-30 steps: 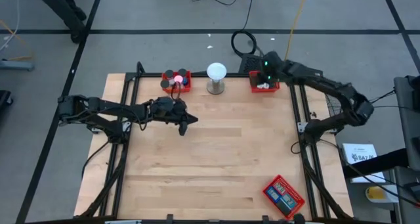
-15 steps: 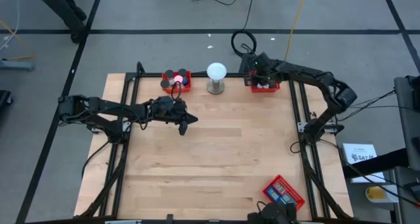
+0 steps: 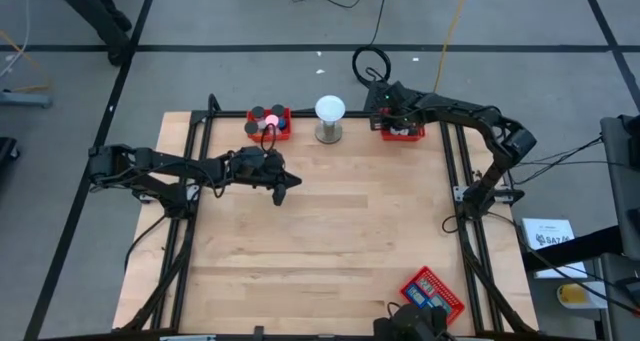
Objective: Pick & Place Office items
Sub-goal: Put the blue charger adapter into the top right red bin, then return to Home Position
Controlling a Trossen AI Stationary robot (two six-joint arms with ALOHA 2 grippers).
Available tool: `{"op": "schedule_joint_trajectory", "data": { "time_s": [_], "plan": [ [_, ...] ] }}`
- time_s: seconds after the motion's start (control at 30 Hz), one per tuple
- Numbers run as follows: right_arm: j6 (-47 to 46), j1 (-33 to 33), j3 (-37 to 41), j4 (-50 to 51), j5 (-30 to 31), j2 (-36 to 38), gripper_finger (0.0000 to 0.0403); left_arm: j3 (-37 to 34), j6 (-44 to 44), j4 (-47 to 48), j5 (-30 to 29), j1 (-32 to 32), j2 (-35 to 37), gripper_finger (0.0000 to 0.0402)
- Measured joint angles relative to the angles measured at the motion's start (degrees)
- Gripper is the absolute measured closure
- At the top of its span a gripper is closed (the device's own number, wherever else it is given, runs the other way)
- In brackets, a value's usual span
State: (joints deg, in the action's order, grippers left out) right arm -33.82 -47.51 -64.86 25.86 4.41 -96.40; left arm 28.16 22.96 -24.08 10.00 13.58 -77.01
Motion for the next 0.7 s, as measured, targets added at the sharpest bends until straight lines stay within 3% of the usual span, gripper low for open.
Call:
{"op": "schedule_joint_trajectory", "data": {
  "time_s": [0.3, 0.7],
  "plan": [
    [0.0, 0.0, 0.0, 0.1, 0.2, 0.0, 0.0223, 0.0, 0.0, 0.0, -1.0, 0.0, 0.0, 0.0376],
    [3.3, 0.0, 0.0, 0.1, 1.4, 3.7, 0.0205, 0.0, -0.5, 0.1, -1.2, 1.4, 0.0, 0.0376]
  ]
}}
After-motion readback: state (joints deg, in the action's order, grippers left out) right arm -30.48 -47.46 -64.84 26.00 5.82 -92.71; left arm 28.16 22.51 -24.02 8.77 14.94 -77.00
